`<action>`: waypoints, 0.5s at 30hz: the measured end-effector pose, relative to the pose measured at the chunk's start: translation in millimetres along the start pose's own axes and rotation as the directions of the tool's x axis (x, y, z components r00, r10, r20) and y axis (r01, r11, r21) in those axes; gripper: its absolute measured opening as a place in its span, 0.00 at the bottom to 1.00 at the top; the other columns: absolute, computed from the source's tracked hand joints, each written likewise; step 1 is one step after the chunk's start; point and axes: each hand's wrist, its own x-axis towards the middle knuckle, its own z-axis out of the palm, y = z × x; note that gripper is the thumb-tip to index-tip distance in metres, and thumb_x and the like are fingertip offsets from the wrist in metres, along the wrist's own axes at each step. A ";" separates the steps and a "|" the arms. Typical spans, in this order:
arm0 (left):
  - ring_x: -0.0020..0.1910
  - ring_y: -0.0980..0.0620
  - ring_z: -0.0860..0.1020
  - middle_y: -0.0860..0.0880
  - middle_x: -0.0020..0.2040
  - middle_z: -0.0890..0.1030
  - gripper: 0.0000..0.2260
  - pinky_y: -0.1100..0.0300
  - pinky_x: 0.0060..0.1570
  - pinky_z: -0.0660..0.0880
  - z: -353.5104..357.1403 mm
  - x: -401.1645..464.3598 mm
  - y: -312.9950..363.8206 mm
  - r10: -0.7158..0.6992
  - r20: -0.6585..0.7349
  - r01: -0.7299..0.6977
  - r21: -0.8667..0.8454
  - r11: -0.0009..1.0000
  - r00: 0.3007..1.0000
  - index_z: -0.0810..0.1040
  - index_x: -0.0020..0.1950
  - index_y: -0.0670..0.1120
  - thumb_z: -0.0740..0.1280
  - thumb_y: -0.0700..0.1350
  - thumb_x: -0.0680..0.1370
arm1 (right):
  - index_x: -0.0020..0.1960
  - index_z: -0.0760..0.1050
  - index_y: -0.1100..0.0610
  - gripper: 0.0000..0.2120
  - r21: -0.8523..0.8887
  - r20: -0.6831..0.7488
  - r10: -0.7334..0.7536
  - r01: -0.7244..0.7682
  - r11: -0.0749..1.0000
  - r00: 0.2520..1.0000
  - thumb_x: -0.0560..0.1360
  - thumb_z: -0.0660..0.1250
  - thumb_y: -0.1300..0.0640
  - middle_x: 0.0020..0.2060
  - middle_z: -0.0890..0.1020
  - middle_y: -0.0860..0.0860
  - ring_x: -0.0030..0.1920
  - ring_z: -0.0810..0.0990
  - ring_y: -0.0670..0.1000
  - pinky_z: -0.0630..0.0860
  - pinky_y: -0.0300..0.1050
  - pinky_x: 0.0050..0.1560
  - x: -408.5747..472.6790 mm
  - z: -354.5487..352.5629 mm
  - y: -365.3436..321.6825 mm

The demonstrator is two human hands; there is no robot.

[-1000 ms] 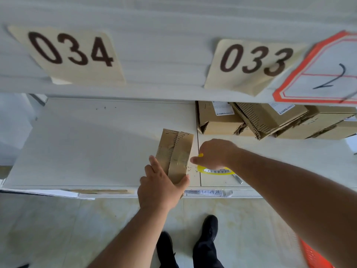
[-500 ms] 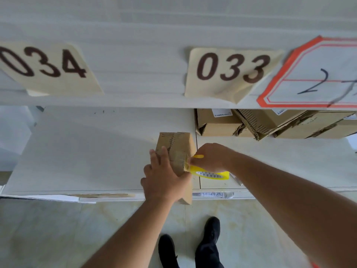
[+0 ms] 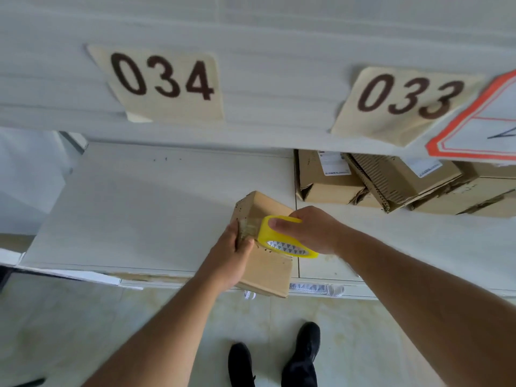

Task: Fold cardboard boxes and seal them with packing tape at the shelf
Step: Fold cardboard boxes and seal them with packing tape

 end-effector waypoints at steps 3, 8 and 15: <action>0.69 0.54 0.75 0.58 0.71 0.76 0.23 0.53 0.69 0.71 -8.4 6.9 -4.1 0.024 0.036 -0.024 -0.016 1.000 0.999 0.63 0.78 0.64 0.58 0.59 0.82 | 0.45 0.80 0.62 0.41 -0.042 0.016 -0.022 0.022 0.999 1.000 0.66 0.63 0.22 0.36 0.82 0.56 0.37 0.80 0.53 0.74 0.46 0.41 4.6 4.0 -1.3; 0.68 0.52 0.74 0.56 0.69 0.75 0.22 0.61 0.60 0.67 -17.8 10.6 2.6 0.026 0.087 -0.028 0.020 0.999 0.996 0.62 0.81 0.58 0.58 0.53 0.86 | 0.42 0.79 0.61 0.34 0.020 0.009 -0.025 0.024 1.000 1.000 0.73 0.68 0.28 0.33 0.78 0.54 0.35 0.76 0.52 0.70 0.45 0.40 4.3 6.0 -3.0; 0.63 0.38 0.77 0.45 0.67 0.76 0.23 0.45 0.55 0.76 7.0 -14.2 -2.3 -0.141 -0.490 0.276 0.213 0.937 0.860 0.75 0.68 0.47 0.62 0.62 0.81 | 0.56 0.84 0.42 0.38 0.330 0.040 0.000 -0.013 0.944 0.999 0.59 0.67 0.17 0.54 0.86 0.45 0.57 0.84 0.48 0.77 0.50 0.65 10.0 25.4 1.1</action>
